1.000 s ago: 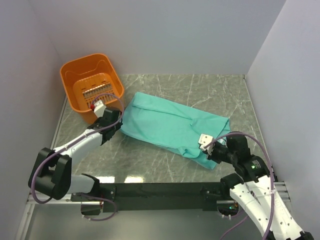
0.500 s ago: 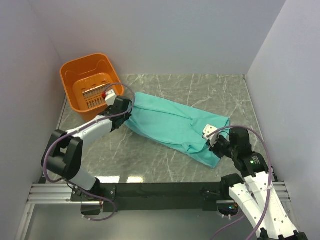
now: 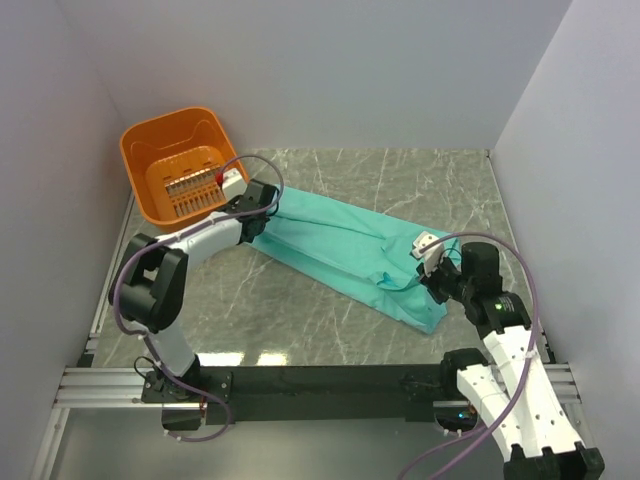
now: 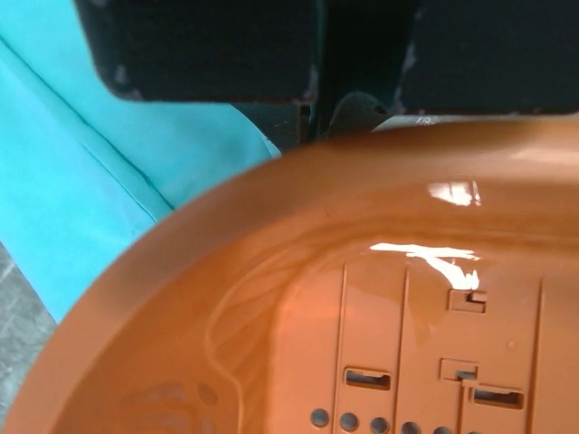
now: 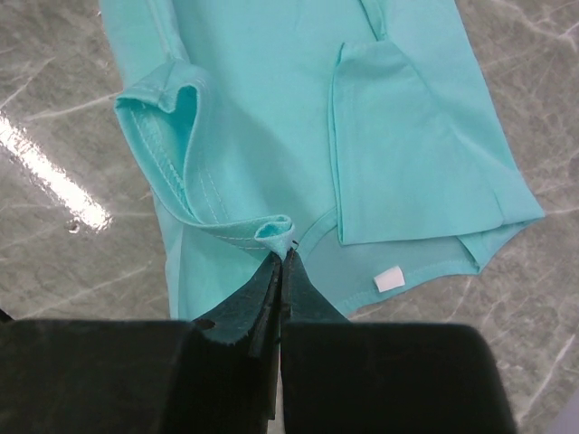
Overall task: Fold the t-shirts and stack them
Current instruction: Fold the tshirt
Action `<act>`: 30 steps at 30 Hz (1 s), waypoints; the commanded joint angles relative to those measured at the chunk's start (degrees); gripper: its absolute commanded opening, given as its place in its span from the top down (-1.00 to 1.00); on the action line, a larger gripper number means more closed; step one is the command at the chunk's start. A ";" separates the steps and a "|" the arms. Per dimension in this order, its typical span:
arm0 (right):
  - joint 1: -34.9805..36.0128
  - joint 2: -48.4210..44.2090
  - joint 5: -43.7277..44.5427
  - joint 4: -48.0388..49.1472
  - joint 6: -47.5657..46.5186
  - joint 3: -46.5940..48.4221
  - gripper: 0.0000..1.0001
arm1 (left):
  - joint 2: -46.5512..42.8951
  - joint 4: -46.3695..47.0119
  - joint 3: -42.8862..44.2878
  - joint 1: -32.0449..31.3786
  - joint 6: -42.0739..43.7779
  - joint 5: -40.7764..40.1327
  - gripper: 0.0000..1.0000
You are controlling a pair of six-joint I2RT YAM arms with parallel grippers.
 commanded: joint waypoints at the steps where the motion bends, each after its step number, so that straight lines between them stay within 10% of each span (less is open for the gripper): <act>1: -1.11 1.87 0.21 4.26 2.15 2.35 1.00 | 2.33 -1.41 4.06 -0.15 -0.11 -3.00 0.99; 30: -3.22 10.49 1.27 8.30 5.75 4.02 1.00 | 9.98 -1.42 11.98 -0.24 4.64 -2.83 0.75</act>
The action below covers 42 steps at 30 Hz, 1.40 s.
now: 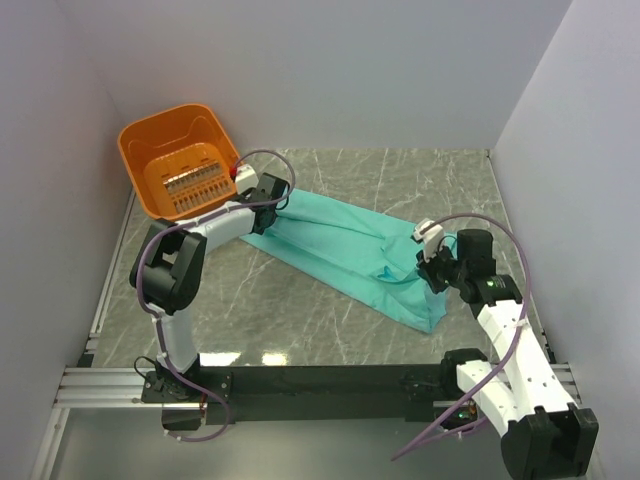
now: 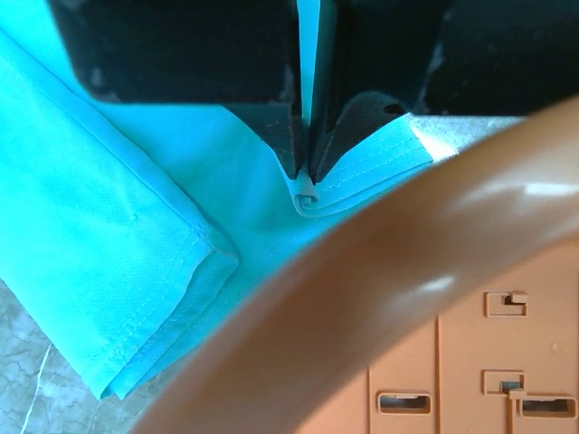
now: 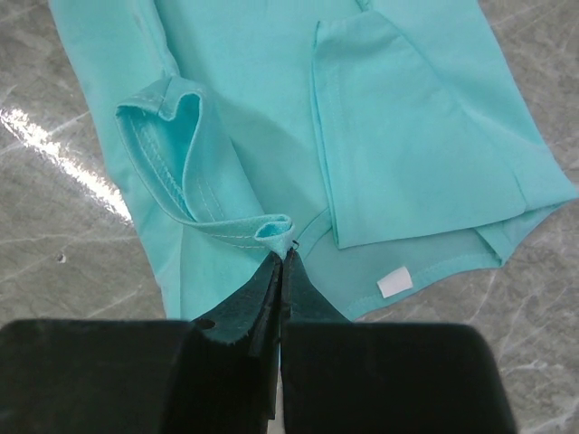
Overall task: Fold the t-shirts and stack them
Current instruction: Fold the tshirt
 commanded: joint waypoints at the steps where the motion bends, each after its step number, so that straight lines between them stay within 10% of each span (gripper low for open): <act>1: -0.73 0.22 0.77 2.78 1.05 3.20 1.00 | -0.25 0.92 2.86 0.09 1.76 -1.91 0.75; 42: -10.14 27.19 -2.66 7.87 4.92 18.05 1.00 | 8.36 0.04 13.41 0.09 5.09 -1.21 0.88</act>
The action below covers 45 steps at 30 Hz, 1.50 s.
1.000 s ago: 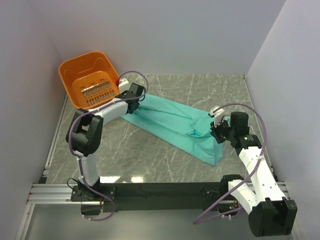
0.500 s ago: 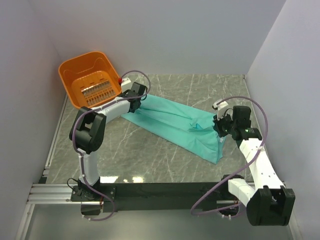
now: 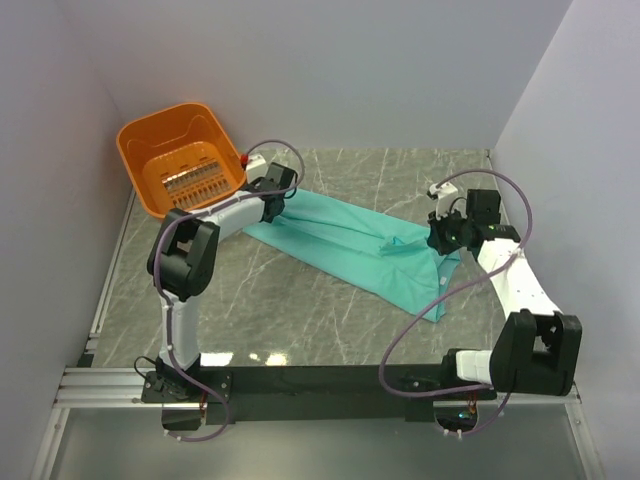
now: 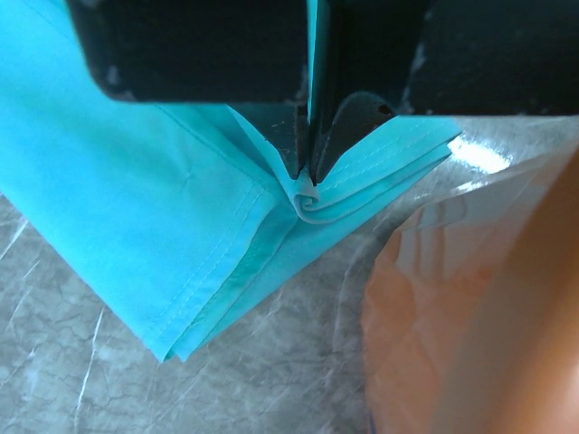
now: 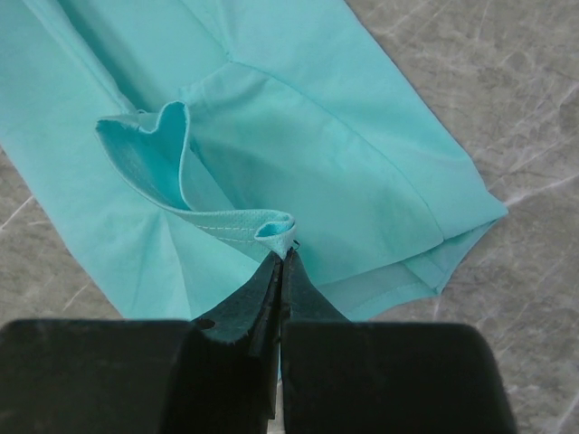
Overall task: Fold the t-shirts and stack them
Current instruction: Fold the tshirt
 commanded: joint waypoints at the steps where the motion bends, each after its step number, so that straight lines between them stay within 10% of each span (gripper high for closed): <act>1: -1.44 2.59 -0.76 2.89 1.10 3.45 1.00 | 0.93 0.09 3.79 0.07 1.09 -0.97 0.89; 45: -4.34 20.96 1.26 5.18 4.62 12.86 1.00 | 6.82 -2.55 11.44 0.07 3.03 -3.25 0.89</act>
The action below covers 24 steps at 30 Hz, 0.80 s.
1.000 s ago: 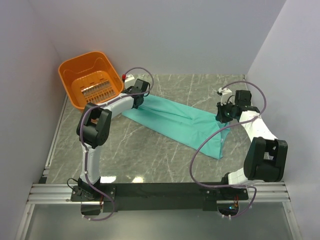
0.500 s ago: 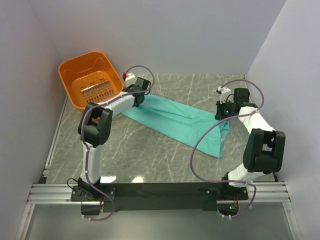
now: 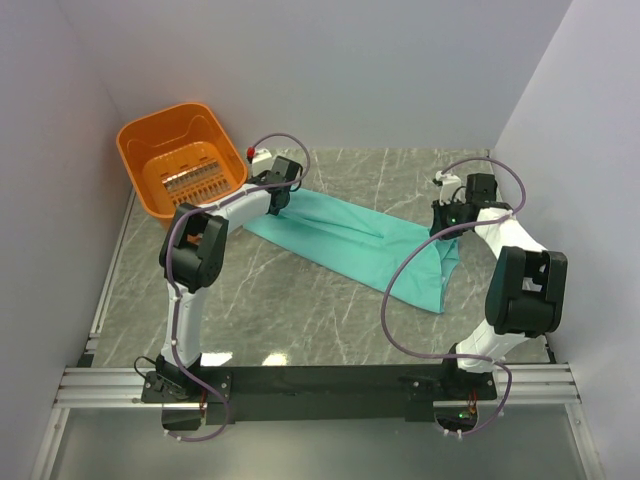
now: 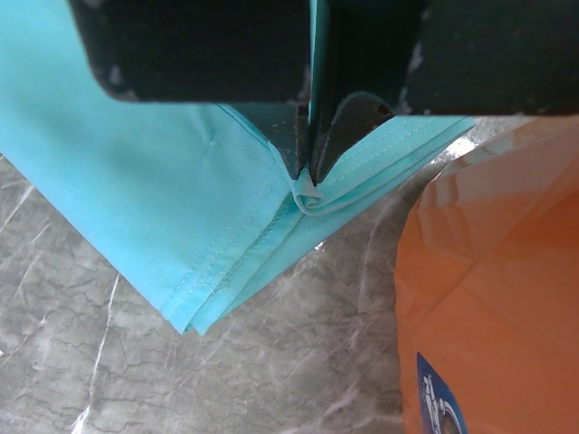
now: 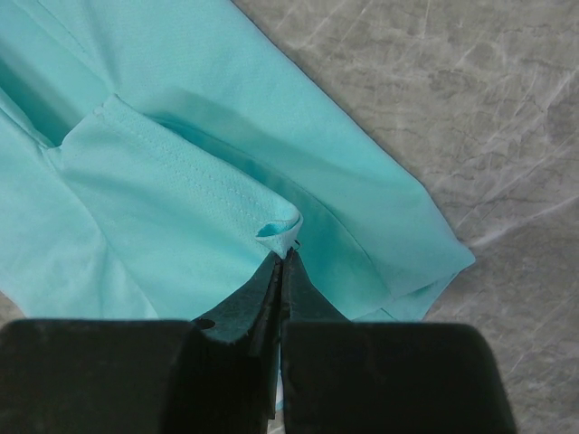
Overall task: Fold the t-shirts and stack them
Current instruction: Fold the tshirt
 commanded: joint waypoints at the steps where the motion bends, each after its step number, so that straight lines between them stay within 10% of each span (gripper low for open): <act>1: -0.78 0.20 0.76 1.92 0.51 2.54 1.00 | 0.24 0.05 2.65 0.07 1.11 -1.59 0.89; 24: -0.87 0.99 -0.12 1.74 0.77 3.33 1.00 | -0.81 -0.30 1.96 0.16 1.28 -2.65 0.89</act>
